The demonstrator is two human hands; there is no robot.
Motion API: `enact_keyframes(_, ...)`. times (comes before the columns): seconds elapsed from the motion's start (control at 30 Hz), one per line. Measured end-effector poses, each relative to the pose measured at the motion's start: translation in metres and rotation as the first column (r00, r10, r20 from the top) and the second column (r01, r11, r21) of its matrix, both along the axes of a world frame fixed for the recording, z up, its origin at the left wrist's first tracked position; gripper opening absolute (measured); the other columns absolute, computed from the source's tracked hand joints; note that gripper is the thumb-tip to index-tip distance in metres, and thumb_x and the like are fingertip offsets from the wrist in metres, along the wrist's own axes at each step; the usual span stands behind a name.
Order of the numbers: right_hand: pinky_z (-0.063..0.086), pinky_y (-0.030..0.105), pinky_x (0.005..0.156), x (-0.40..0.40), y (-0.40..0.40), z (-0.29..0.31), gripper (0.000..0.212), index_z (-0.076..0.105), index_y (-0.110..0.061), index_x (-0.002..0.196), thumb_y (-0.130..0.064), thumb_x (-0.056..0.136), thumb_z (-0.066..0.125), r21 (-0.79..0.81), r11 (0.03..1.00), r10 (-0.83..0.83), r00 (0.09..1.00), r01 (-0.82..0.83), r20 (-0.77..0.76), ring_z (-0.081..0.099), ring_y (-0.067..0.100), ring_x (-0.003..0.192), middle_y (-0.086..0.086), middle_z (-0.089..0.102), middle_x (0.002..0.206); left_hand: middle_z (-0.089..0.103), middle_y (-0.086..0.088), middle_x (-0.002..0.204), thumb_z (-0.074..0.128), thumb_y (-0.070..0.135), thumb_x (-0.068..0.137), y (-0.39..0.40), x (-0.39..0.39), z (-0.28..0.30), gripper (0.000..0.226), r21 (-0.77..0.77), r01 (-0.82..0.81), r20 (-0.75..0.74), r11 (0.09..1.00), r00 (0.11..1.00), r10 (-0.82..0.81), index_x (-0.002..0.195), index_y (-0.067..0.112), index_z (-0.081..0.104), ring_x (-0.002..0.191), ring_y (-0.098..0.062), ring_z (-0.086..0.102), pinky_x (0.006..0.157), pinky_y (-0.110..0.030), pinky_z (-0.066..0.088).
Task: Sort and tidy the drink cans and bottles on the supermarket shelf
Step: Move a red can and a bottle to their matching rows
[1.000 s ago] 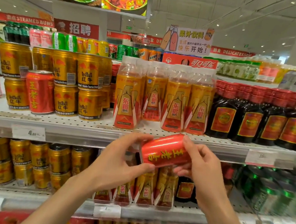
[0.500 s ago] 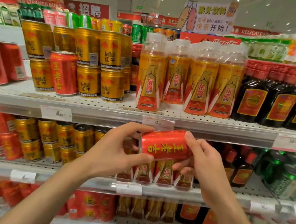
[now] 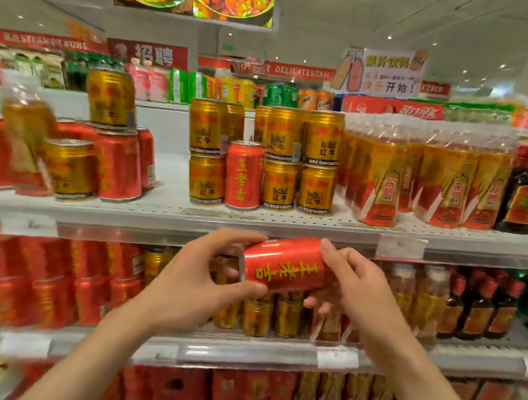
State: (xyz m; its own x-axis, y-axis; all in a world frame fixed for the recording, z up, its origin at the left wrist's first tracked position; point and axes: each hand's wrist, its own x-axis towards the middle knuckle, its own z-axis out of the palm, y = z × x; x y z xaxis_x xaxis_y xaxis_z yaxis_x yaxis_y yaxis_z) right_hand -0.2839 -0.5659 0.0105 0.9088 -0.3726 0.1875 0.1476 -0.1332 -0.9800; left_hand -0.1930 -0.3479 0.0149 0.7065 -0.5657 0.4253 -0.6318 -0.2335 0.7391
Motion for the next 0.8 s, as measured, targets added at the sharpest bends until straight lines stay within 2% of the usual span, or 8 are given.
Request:
enact_keyframes(0.17,0.05,0.025,0.048,0.022,0.054,0.009,0.043,0.057,-0.007,0.094,-0.049,0.096,0.058,-0.019,0.999,0.042,0.999,-0.042,0.015,0.071,0.027,0.063,0.004,0.074,0.078,0.067,0.035,0.109,0.089,0.03,0.077,0.059,0.015,0.009,0.056,-0.002,-0.041,0.027,0.999,0.999,0.041,0.122,0.051,0.063,0.095,0.005,0.067,0.078,-0.007,0.05)
enact_keyframes(0.3,0.052,0.026,0.051,0.038,0.077,0.016,0.046,0.057,-0.004,0.098,-0.05,0.096,0.057,-0.049,0.995,0.084,0.996,-0.083,0.021,0.071,0.026,0.064,0.002,0.076,0.08,0.072,0.023,0.108,0.089,0.032,0.077,0.084,0.025,0.011,0.056,-0.024,-0.08,0.02,0.997,0.997,0.08,0.123,0.052,0.064,0.09,0.004,0.068,0.076,-0.009,0.051)
enact_keyframes(0.4,0.053,0.028,0.054,0.051,0.082,0.019,0.046,0.059,-0.005,0.103,-0.05,0.097,0.056,-0.071,0.993,0.102,0.994,-0.1,0.026,0.072,0.025,0.065,0.004,0.077,0.086,0.073,0.017,0.107,0.089,0.031,0.077,0.091,0.032,0.015,0.056,-0.015,-0.112,0.038,0.994,0.993,0.112,0.125,0.047,0.064,0.09,0.009,0.065,0.078,-0.005,0.048)
enact_keyframes(0.5,0.052,0.027,0.052,0.063,0.083,0.021,0.044,0.062,-0.008,0.106,-0.051,0.096,0.056,-0.062,0.993,0.106,0.993,-0.103,0.054,0.073,0.026,0.066,0.008,0.076,0.09,0.071,0.022,0.112,0.089,0.032,0.077,0.092,0.038,0.024,0.056,0.003,-0.129,0.045,0.992,0.991,0.129,0.125,0.047,0.063,0.099,0.009,0.065,0.079,-0.004,0.048)
enact_keyframes(0.63,0.053,0.025,0.05,0.078,0.084,0.023,0.042,0.063,-0.009,0.108,-0.049,0.096,0.056,-0.032,0.989,0.143,0.986,-0.141,0.08,0.072,0.028,0.065,0.008,0.076,0.088,0.067,0.032,0.11,0.089,0.034,0.077,0.096,0.047,0.029,0.057,0.027,-0.153,0.043,0.988,0.987,0.152,0.124,0.049,0.062,0.103,0.009,0.066,0.083,-0.008,0.052)
enact_keyframes(0.8,0.053,0.025,0.05,0.095,0.091,0.025,0.043,0.063,-0.008,0.101,-0.05,0.095,0.056,-0.035,0.985,0.171,0.982,-0.168,0.085,0.072,0.027,0.065,0.012,0.075,0.09,0.067,0.019,0.114,0.089,0.033,0.077,0.104,0.058,0.032,0.057,0.029,-0.174,0.047,0.984,0.984,0.172,0.125,0.047,0.063,0.101,0.005,0.067,0.085,-0.01,0.054)
